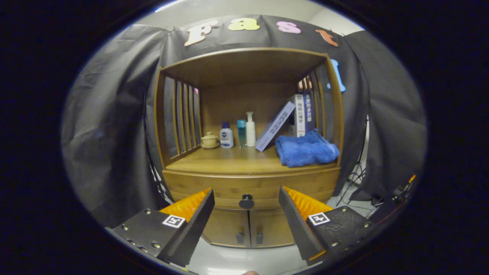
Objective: Pull open the drawer, take out the items inside it, and place them on the countertop above the cabinet.
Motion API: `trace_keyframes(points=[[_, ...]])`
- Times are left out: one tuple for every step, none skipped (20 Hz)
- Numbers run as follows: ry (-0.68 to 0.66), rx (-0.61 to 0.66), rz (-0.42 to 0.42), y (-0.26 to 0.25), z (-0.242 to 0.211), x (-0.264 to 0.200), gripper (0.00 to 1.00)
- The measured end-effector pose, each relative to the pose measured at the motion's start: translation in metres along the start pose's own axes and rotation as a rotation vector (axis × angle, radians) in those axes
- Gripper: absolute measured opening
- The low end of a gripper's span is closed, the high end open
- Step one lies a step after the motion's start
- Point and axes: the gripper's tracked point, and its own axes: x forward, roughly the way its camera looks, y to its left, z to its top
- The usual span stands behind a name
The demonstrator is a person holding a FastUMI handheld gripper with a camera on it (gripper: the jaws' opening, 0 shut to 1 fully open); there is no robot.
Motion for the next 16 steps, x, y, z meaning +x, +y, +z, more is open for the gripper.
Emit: trace_keyframes(points=[[0.022,-0.003,-0.008,0.001,-0.011,0.014,1.00],[0.041,-0.004,-0.015,0.002,-0.022,0.027,1.00],[0.049,-0.003,-0.017,0.003,-0.031,0.041,1.00],[0.056,-0.006,-0.016,0.004,-0.040,0.054,1.00],[0.056,-0.007,-0.031,0.002,-0.048,0.066,1.00],[0.060,0.001,-0.040,0.000,-0.056,0.078,1.00],[0.069,0.006,-0.037,0.002,-0.066,0.092,1.00],[0.078,0.004,-0.026,0.005,-0.075,0.103,1.00],[0.074,-0.002,-0.034,0.005,-0.079,0.114,0.98],[0.071,-0.009,-0.030,0.004,-0.083,0.124,0.83],[0.075,-0.014,-0.031,0.005,-0.087,0.132,0.68],[0.076,-0.008,-0.019,0.008,-0.090,0.138,0.67],[0.087,-0.027,-0.063,0.000,-0.097,0.144,0.67],[0.070,0.000,-0.060,-0.003,-0.089,0.137,0.55],[0.070,0.016,-0.059,-0.003,-0.092,0.143,0.43],[0.048,0.024,-0.057,-0.001,-0.090,0.143,0.43]])
